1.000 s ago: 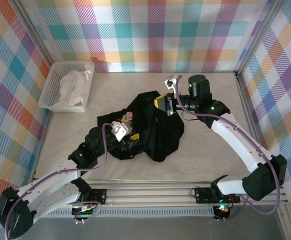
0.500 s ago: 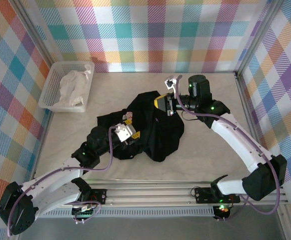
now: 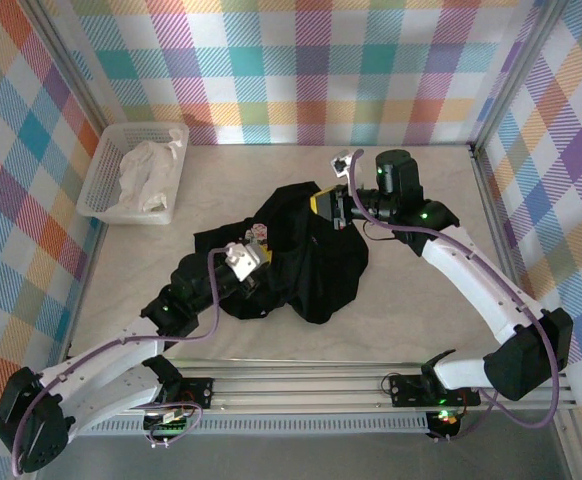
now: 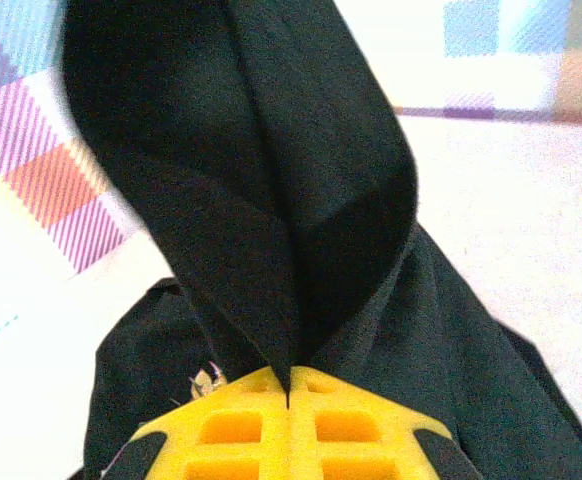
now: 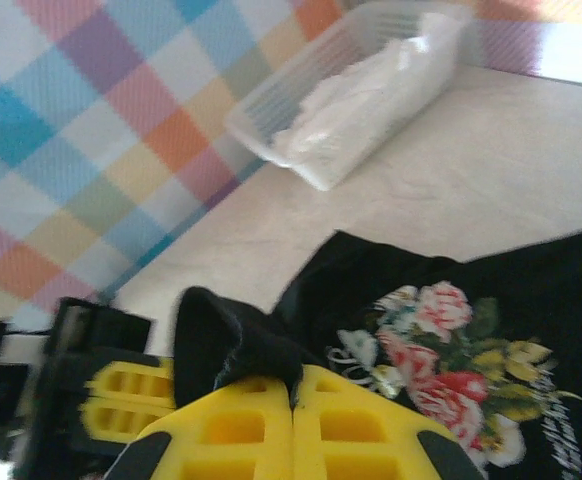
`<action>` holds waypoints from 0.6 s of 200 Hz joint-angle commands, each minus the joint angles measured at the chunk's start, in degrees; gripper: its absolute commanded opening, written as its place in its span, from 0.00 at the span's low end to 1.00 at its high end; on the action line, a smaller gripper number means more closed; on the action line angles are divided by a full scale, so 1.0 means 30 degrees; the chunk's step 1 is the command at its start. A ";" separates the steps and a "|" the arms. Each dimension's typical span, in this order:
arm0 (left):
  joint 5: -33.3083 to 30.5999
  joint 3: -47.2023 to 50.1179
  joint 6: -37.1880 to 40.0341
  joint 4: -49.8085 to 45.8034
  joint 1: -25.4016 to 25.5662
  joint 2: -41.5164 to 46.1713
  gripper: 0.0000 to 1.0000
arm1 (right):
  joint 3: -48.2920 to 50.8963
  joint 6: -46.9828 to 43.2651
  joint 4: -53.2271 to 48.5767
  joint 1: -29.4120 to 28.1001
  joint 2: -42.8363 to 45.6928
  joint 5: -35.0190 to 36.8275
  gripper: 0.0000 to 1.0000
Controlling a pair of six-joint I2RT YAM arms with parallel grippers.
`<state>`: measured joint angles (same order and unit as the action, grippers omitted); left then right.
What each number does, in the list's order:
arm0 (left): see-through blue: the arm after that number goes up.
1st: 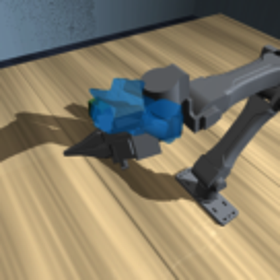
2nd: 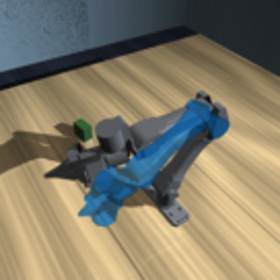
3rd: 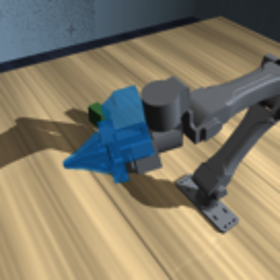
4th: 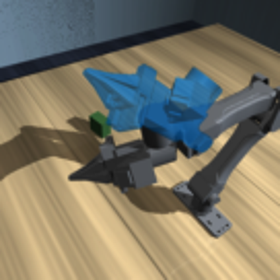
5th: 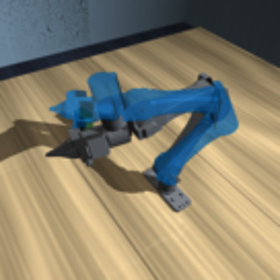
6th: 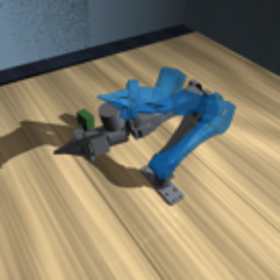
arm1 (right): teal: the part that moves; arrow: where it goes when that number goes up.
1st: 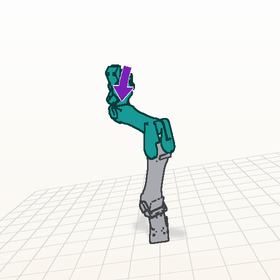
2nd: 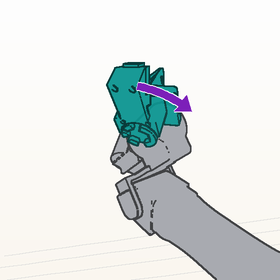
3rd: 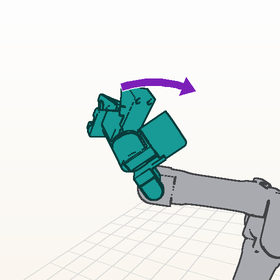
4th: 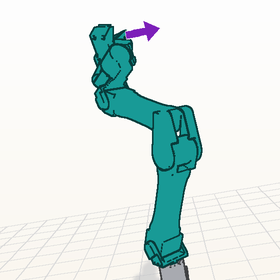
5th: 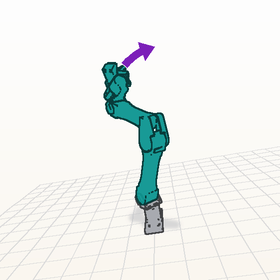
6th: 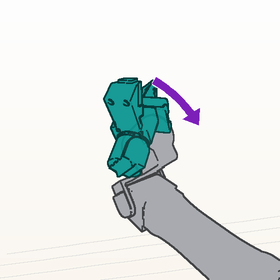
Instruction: Fold the inside-out t-shirt
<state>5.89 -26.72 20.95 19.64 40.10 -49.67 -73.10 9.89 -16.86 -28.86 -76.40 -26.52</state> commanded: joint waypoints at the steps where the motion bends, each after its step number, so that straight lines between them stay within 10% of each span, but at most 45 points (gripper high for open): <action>1: -0.2747 -0.0993 -0.5760 -0.0297 -0.0026 0.1478 0.00 | -0.0534 0.0293 -0.0927 -0.0372 0.0297 0.5769 0.00; 46: -0.4685 -0.5519 -1.4367 -1.0226 -0.2543 0.2529 0.00 | -0.1315 -0.0709 -0.2060 -0.2567 -0.1556 0.8575 0.24; 120: -0.3003 -0.7690 -1.4733 -1.3806 -0.6294 0.2155 0.00 | 0.2479 -0.0065 -0.4405 -0.0289 -0.2298 1.0791 0.54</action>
<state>-4.29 -46.96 -21.71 -17.23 22.98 -42.52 -67.20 7.75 -27.11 -32.23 -80.23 3.05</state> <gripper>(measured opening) 0.051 0.532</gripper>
